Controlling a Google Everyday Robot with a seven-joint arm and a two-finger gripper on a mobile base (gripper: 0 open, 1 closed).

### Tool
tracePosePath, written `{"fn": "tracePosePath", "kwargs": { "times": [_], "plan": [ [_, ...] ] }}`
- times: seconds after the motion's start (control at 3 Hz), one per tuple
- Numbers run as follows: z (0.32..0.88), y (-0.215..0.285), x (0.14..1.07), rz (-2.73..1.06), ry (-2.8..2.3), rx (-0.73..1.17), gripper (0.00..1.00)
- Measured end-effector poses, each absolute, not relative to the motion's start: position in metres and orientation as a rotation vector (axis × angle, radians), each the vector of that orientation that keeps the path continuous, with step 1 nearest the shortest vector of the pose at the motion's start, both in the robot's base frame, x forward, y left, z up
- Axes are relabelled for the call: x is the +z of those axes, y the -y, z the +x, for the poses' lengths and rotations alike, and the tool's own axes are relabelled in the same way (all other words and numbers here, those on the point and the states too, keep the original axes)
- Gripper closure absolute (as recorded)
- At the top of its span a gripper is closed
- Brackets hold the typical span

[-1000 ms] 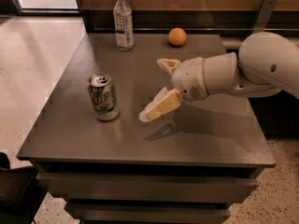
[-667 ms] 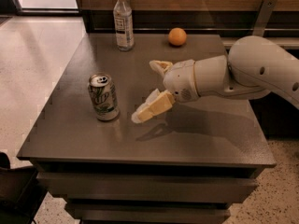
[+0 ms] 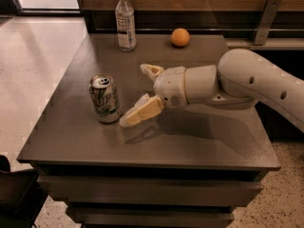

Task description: Knock 7up can over

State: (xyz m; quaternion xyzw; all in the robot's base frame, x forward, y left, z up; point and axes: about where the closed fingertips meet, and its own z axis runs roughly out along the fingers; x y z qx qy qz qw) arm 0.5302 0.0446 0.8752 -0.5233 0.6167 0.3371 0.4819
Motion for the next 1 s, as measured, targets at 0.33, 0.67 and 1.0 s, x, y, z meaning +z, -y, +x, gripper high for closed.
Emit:
{"fn": "tracePosePath", "kwargs": {
  "times": [0.33, 0.67, 1.0],
  "plan": [
    [0.53, -0.056, 0.876, -1.259, -1.45, 0.85, 0.0],
    [0.531, -0.066, 0.877, -1.25, -1.404, 0.877, 0.0],
    [0.53, -0.075, 0.877, -1.237, -1.373, 0.899, 0.0]
  ]
}}
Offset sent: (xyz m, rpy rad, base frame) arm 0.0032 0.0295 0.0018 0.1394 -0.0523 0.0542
